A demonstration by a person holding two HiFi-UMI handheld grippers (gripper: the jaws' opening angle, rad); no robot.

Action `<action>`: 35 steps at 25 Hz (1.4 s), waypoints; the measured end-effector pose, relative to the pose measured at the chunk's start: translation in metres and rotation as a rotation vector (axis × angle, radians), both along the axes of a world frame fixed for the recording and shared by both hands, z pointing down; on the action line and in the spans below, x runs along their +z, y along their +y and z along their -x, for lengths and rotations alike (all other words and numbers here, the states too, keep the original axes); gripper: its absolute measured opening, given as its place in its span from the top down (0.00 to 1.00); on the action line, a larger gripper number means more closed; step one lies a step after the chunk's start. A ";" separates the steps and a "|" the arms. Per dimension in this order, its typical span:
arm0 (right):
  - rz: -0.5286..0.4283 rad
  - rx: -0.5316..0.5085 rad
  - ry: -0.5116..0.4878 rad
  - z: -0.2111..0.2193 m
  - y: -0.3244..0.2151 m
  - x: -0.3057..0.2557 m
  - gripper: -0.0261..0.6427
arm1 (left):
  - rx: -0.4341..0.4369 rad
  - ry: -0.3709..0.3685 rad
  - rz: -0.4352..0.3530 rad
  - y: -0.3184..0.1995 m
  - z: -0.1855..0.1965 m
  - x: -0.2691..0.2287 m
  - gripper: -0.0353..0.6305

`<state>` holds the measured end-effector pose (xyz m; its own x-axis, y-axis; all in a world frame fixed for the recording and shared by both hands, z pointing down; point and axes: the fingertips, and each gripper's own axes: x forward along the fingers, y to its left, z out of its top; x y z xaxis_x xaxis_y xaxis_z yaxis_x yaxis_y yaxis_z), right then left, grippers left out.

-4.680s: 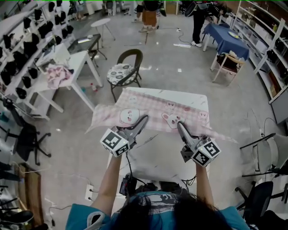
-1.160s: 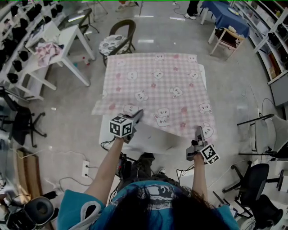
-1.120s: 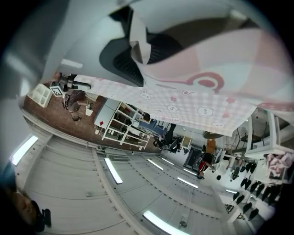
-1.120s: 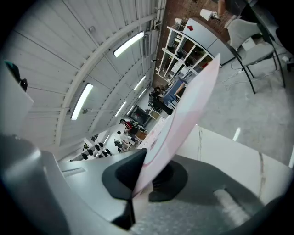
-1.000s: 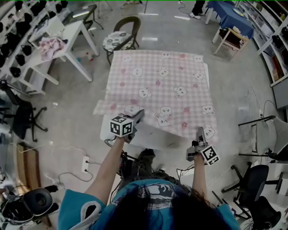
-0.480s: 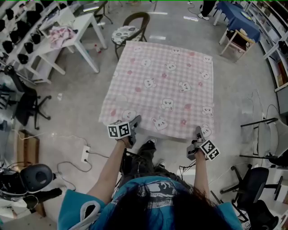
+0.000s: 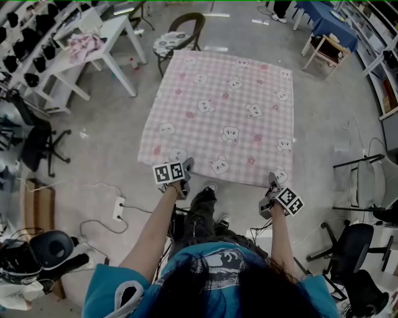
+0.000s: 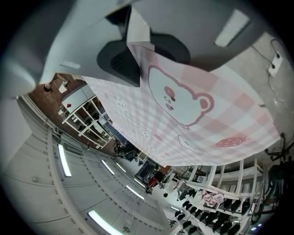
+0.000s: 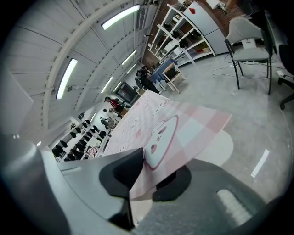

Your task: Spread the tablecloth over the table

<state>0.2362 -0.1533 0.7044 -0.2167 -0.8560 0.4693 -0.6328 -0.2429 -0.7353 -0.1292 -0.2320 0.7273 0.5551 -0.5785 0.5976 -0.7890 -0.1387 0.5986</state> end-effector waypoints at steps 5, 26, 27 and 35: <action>0.025 0.004 0.024 0.002 0.002 0.007 0.88 | -0.040 -0.004 0.039 0.007 0.004 0.013 0.83; -0.074 -0.178 -0.011 0.032 0.067 -0.030 0.79 | 0.019 -0.021 -0.168 0.060 -0.012 -0.057 0.65; -0.091 -0.199 -0.008 0.036 0.068 -0.036 0.79 | 0.029 -0.025 -0.188 0.063 -0.016 -0.063 0.65; -0.226 -0.370 0.074 0.066 0.073 -0.082 0.79 | 0.128 -0.073 -0.386 0.093 -0.046 -0.129 0.69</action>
<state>0.1698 -0.0806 0.6229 -0.5009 -0.8100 0.3048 -0.6997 0.1717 -0.6935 -0.0827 -0.1390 0.5981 0.6017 -0.6965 0.3909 -0.7890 -0.4422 0.4266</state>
